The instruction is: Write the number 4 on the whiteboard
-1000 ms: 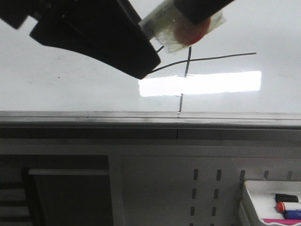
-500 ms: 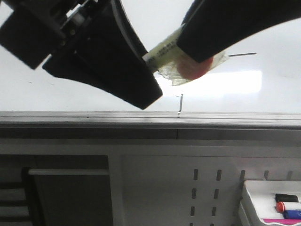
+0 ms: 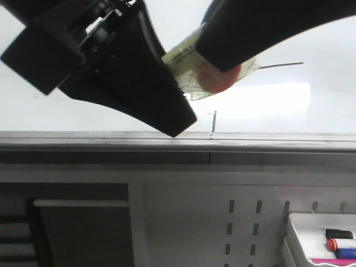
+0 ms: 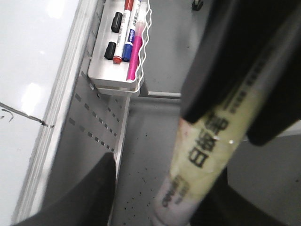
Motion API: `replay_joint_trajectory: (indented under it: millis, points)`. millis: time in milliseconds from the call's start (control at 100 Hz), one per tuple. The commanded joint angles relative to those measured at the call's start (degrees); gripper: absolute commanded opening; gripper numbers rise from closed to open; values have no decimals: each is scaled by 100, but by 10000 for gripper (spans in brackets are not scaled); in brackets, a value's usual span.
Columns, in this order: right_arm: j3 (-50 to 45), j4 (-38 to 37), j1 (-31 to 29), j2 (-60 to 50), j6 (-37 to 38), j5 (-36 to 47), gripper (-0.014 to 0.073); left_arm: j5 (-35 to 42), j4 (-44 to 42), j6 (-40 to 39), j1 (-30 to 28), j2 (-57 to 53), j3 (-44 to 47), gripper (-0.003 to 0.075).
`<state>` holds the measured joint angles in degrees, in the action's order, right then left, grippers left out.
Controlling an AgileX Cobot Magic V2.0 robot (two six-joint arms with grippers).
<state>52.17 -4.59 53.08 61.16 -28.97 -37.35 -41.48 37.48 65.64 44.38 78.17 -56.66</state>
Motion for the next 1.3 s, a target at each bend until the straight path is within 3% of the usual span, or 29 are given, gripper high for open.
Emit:
replay_joint_trajectory:
  millis: [0, 130, 450, 540, 690, 790, 990, 1130, 1250, 1290]
  points:
    - [144, 94, 25, -40, -51, 334, -66, 362, 282, -15, 37, -147, -191, 179]
    - [144, 94, 25, -40, -51, 325, -66, 362, 355, -15, 37, -147, -191, -20]
    - [144, 105, 25, -40, -51, 337, -50, 371, 392, -15, 37, -147, -191, -20]
    - [144, 104, 9, -40, -51, 346, 62, 344, 392, -15, 37, -147, -191, -20]
    - [144, 58, -12, -121, -40, 358, 401, 291, 392, -98, 24, -147, -180, -20]
    - [210, 58, -12, -318, 86, 371, 496, 291, 392, -321, 24, -147, -149, -20]
    - [218, 28, -130, -870, 397, 424, 400, 821, 392, -823, 24, -147, 153, -20]
    - [218, 21, -591, -1148, 682, 424, 188, 1824, 392, -1651, 24, -147, 482, -20]
    - [207, 32, -985, -1325, 801, 435, -73, 3060, 798, -2149, 24, -147, 764, -20]
    - [207, 32, -1064, -1348, 799, 435, -63, 3415, 1029, -2159, 24, -147, 824, -20]
